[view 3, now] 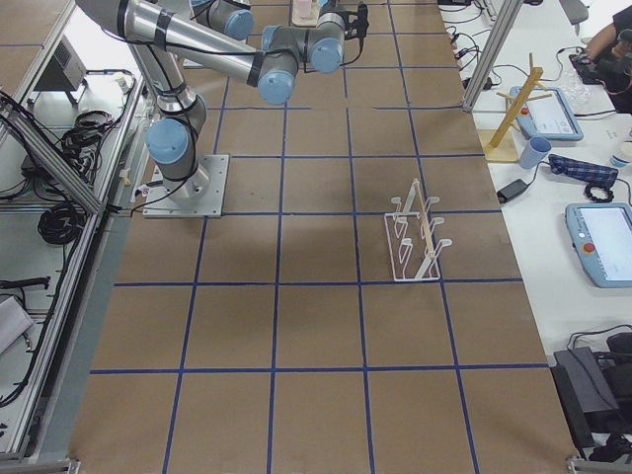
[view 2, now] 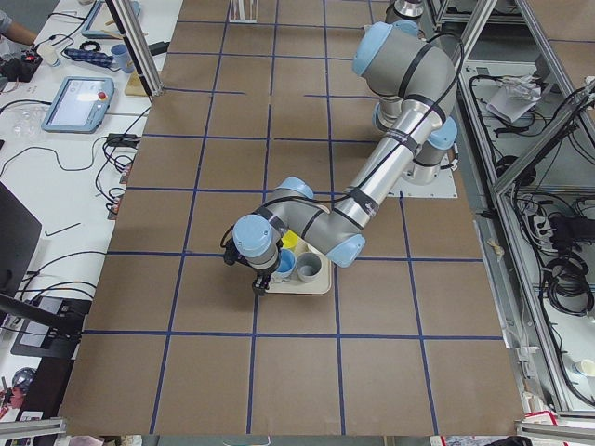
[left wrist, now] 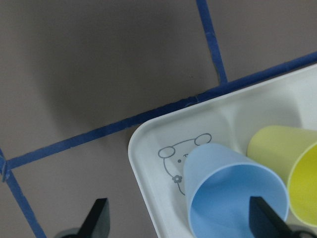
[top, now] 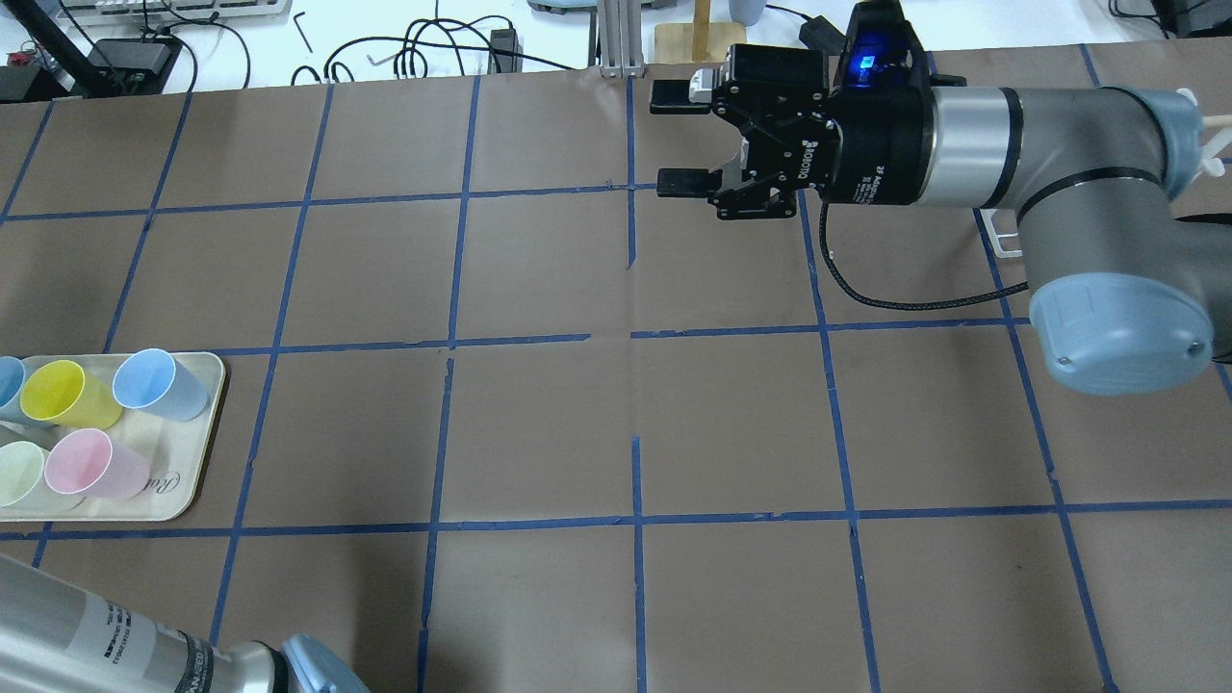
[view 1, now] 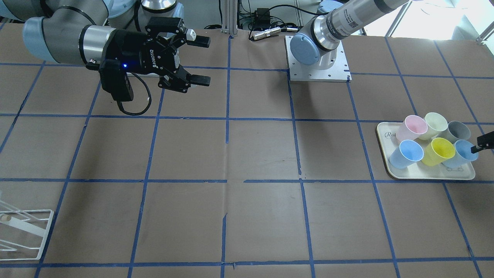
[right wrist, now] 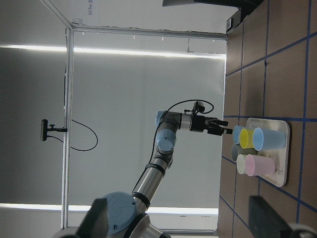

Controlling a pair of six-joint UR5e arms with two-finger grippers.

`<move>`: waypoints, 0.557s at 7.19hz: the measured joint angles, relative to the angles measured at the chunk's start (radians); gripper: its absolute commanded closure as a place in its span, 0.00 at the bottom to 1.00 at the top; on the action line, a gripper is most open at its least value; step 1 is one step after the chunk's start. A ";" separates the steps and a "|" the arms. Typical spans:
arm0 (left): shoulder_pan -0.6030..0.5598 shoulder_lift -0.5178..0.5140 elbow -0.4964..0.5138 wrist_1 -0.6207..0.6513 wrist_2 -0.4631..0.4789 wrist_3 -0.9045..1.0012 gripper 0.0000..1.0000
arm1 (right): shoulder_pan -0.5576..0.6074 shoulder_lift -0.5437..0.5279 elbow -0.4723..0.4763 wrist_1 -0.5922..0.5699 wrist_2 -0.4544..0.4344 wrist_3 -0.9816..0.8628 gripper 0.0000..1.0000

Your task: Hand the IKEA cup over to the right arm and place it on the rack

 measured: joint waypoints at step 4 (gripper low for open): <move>0.014 0.000 -0.058 0.046 0.008 0.004 0.27 | -0.001 0.002 0.002 -0.001 0.007 0.009 0.00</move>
